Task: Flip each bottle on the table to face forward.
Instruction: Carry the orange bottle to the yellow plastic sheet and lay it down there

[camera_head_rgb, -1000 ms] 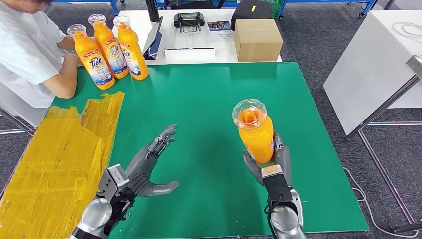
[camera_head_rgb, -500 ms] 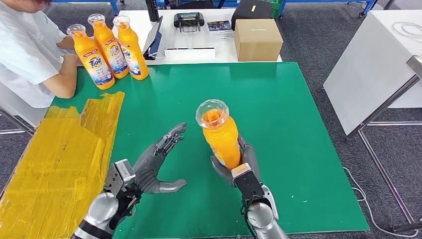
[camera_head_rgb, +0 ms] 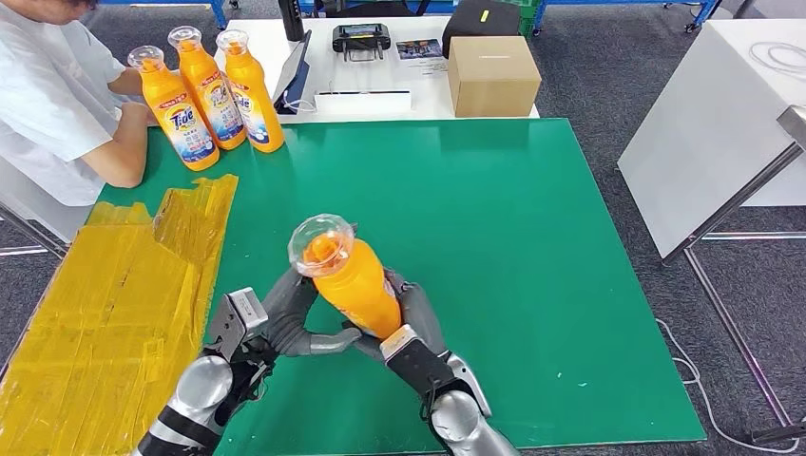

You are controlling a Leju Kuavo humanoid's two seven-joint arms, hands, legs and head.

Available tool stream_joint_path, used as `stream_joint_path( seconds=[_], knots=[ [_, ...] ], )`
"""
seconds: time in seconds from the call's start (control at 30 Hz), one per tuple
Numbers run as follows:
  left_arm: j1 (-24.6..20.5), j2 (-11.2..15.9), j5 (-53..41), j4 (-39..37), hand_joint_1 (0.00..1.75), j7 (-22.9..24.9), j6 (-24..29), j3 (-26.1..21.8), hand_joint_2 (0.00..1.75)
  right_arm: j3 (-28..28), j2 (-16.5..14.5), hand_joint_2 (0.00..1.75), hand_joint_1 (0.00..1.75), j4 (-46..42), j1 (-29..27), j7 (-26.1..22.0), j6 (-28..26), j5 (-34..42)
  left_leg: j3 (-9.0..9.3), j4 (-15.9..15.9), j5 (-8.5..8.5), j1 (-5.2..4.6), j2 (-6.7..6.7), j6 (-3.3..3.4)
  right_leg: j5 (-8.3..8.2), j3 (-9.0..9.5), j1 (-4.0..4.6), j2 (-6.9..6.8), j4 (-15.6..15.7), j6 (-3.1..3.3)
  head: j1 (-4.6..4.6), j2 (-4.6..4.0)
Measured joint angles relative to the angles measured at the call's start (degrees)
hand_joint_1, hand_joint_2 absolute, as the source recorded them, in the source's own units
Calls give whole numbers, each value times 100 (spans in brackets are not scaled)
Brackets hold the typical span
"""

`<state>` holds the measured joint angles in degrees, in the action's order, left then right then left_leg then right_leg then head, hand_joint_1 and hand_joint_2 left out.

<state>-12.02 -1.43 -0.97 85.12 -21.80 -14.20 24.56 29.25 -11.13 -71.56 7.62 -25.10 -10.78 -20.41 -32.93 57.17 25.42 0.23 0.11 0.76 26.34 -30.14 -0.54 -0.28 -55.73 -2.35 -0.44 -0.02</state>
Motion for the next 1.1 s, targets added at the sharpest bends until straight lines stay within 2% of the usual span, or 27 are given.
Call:
stream_joint_path(
  seconds=[0.23, 0.57, 0.6, 0.7, 0.73, 1.1],
  knots=[
    [-32, -4, 73, -139, 0, 3, 53, 53, 175, 421, -5, 175, 175, 396, 191, 23, -12, -17, 0, 0, 0, 0, 0, 0, 0, -1, 0, 0, 0, 0, 1, 0],
    [-29, -7, 351, -207, 2, -10, 55, 54, 175, 631, -5, 175, 175, 716, 355, 25, -38, 90, 0, 0, 0, 0, 0, 0, 0, -2, 0, 1, 0, 0, 1, 0],
    [-27, -10, 406, -207, 37, -21, 56, 51, 175, 642, -5, 175, 175, 739, 367, 25, -39, 98, 0, 0, 0, 0, 0, 0, 0, -2, 0, 1, 0, 0, 1, 0],
    [-5, -31, 607, -206, 166, -68, 60, 39, 175, 671, -6, 175, 175, 810, 408, 25, -45, 125, 0, 0, 0, 0, 0, 0, 0, -2, 0, 1, 0, 0, 1, 0],
    [6, -36, 663, -205, 175, -79, 63, 35, 175, 679, -7, 175, 175, 833, 423, 25, -51, 133, 0, 0, 0, 0, 0, 0, 0, -2, 0, 1, 0, 0, 1, 0],
    [155, -98, 1125, -101, 175, -91, 159, -91, 175, 753, -52, 175, 175, 1041, 540, 19, -103, 192, 0, 1, 0, 0, 1, 0, 0, -3, 0, 1, 0, 0, 0, 0]
  ],
)
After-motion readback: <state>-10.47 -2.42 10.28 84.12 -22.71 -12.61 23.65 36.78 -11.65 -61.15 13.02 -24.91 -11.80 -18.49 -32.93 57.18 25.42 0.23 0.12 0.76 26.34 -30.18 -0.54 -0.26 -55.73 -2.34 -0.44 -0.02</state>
